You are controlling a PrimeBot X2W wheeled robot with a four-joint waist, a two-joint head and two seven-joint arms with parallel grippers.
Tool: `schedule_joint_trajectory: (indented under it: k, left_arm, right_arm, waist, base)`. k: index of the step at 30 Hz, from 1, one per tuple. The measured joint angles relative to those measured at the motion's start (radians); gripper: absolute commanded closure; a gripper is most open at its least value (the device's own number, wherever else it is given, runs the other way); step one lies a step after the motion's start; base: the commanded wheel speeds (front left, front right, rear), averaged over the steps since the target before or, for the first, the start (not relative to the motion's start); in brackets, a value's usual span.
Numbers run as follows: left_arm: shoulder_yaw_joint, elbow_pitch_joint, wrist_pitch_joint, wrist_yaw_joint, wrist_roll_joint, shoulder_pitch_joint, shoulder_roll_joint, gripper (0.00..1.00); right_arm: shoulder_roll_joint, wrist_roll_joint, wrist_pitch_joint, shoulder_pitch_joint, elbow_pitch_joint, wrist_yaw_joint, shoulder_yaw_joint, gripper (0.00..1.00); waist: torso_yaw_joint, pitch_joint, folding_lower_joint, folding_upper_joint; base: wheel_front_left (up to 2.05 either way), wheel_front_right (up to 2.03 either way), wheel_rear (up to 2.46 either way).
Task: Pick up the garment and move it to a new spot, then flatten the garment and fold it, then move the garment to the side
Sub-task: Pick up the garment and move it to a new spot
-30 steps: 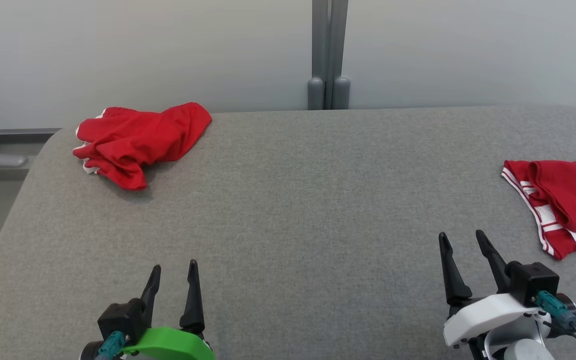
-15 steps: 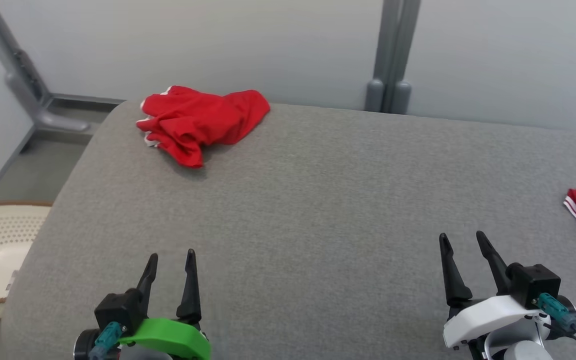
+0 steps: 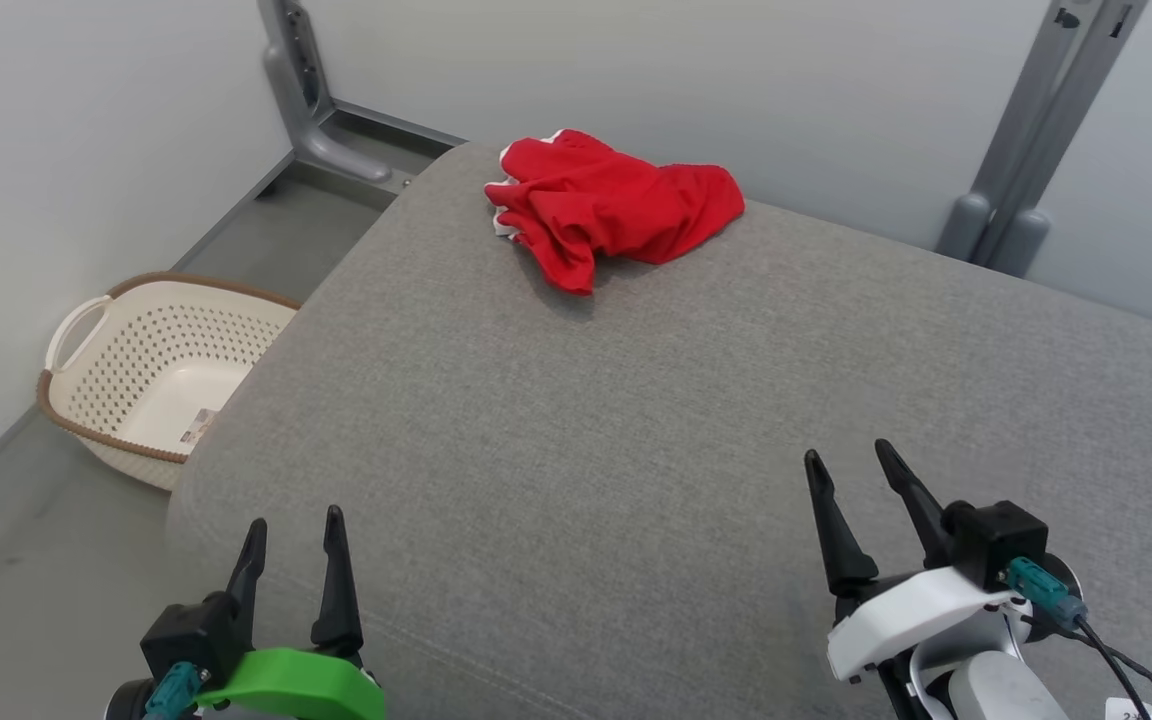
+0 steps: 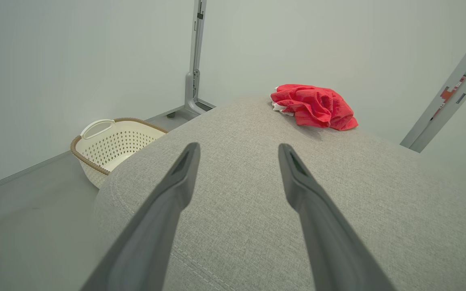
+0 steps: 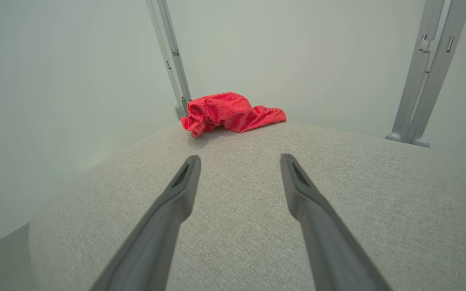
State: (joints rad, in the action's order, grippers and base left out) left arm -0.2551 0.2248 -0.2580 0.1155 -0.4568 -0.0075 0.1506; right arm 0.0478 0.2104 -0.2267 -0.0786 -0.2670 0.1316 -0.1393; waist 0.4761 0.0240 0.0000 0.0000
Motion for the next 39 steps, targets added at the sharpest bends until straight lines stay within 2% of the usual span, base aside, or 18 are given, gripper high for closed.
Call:
schedule_joint_trajectory:
  k: [8,14,18,21,28,33,39]
  left_arm:
    - [0.004,-0.011,-0.003,0.002,0.0,0.014,-0.006,0.0]
    - [0.002,-0.005,-0.002,-0.004,0.01,0.012,0.012,0.0]
    - [0.036,-0.023,0.011,-0.007,0.009,-0.03,0.061,0.0]
    - [0.078,-0.057,0.025,-0.012,0.008,-0.114,0.12,0.0]
    - [0.158,-0.111,0.165,-0.089,-0.039,-0.41,0.283,0.0]
    - [0.172,-0.065,0.3,-0.151,-0.06,-0.675,0.388,0.0]
    - [0.143,0.064,0.436,-0.184,-0.093,-0.884,0.415,0.0]
  right_arm:
    - [0.0,0.003,-0.01,-0.021,-0.03,0.0,-0.03,0.0]
    - [0.001,-0.005,-0.018,-0.004,-0.016,0.0,0.012,0.0]
    - [0.0,-0.038,-0.008,-0.012,0.018,0.0,0.018,0.0]
    - [0.0,-0.049,0.012,-0.04,0.044,0.0,0.021,0.0]
    - [-0.001,-0.094,0.038,-0.097,0.107,0.0,0.051,0.0]
    - [0.0,-0.127,0.052,-0.131,0.15,0.0,0.075,0.0]
    - [0.001,-0.135,0.062,-0.164,0.196,0.0,0.097,0.0]
  waist:
    - [0.033,-0.017,0.0,0.0]
    - [0.028,-0.012,0.0,0.0]
    - [0.007,-0.014,0.0,0.0]
    - [-0.016,-0.028,0.0,0.0]
    - [-0.088,-0.1,0.0,0.0]
    - [-0.164,-0.184,0.0,0.0]
    - [-0.259,-0.289,0.0,0.0]
  base:
    - [0.0,0.0,0.0]
    - [0.0,0.0,0.0]
    - [0.0,0.0,0.0]
    - [0.0,0.0,0.0]
    - [0.0,0.0,0.0]
    - [0.0,0.0,0.0]
    - [0.0,0.0,0.0]
